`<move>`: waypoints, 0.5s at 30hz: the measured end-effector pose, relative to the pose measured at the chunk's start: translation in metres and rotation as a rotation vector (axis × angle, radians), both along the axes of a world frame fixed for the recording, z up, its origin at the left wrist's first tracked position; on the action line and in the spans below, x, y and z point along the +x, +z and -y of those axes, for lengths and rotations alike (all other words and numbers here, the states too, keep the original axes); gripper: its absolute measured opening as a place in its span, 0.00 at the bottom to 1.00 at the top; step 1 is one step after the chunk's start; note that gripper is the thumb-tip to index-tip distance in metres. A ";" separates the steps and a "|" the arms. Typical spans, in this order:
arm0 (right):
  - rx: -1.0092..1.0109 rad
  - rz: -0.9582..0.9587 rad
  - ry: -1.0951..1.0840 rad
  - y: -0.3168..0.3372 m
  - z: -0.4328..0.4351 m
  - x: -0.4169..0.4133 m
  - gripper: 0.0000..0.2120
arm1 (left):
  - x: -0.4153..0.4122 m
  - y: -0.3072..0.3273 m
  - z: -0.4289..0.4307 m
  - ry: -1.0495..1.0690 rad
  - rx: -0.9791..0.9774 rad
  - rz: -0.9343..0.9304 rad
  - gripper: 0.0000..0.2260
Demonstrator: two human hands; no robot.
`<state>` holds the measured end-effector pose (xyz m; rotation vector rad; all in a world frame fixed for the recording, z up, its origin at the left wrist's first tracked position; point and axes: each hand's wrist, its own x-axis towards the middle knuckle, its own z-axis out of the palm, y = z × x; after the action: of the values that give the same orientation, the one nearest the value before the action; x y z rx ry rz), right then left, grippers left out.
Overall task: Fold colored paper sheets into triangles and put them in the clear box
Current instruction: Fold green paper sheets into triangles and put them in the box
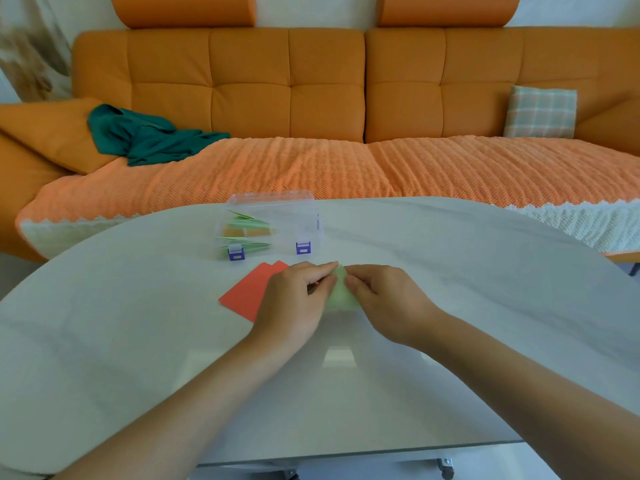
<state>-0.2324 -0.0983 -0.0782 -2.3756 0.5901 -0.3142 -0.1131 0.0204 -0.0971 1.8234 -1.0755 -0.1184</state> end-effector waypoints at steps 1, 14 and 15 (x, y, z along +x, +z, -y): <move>-0.010 -0.002 -0.002 0.000 0.000 0.000 0.16 | 0.000 0.000 0.000 0.004 -0.002 -0.001 0.12; 0.040 0.067 -0.126 0.002 0.006 -0.001 0.11 | -0.001 -0.003 0.002 0.003 -0.022 -0.077 0.11; 0.072 0.087 -0.150 0.002 0.007 0.000 0.07 | -0.002 -0.003 0.003 0.001 -0.019 -0.085 0.11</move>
<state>-0.2326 -0.1056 -0.0763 -2.2410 0.7285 -0.4523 -0.1146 0.0178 -0.0998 1.7857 -1.0130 -0.1836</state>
